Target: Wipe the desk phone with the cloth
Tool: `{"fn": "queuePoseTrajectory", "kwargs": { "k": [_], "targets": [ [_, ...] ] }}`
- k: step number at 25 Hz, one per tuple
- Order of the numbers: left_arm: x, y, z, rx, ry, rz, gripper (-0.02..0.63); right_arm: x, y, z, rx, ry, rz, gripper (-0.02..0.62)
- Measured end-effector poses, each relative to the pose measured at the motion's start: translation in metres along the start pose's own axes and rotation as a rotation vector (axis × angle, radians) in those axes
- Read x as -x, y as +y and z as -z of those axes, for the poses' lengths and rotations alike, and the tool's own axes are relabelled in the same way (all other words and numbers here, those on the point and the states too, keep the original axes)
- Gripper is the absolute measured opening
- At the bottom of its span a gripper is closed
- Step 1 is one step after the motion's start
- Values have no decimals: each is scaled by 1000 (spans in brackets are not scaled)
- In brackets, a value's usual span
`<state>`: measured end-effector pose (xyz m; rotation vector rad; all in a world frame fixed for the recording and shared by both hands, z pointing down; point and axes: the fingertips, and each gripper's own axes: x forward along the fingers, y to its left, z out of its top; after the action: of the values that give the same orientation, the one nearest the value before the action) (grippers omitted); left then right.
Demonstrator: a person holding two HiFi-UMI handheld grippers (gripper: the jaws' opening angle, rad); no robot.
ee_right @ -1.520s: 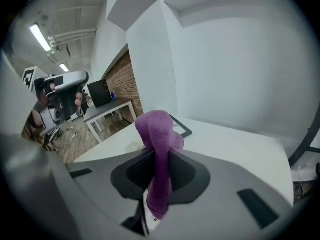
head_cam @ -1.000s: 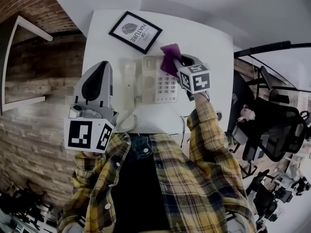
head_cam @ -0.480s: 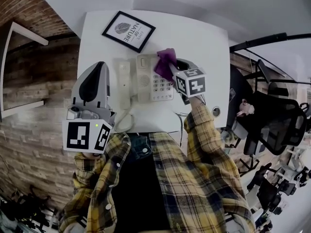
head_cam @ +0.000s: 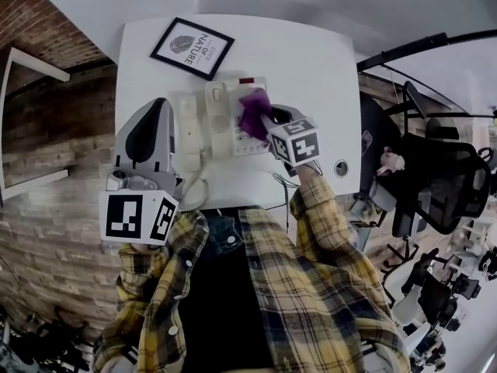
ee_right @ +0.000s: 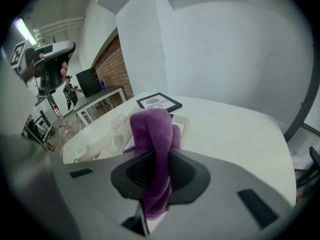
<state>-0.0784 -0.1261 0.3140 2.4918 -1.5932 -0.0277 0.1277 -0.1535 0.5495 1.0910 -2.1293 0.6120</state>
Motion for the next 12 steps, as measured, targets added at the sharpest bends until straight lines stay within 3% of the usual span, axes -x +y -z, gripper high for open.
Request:
{"fn": "queuePoseTrajectory", "kwargs": {
  "k": [12],
  "targets": [
    [-16,-33,2,-11,9,103,15,19,24,48,-35,34,-17,63]
  ]
}}
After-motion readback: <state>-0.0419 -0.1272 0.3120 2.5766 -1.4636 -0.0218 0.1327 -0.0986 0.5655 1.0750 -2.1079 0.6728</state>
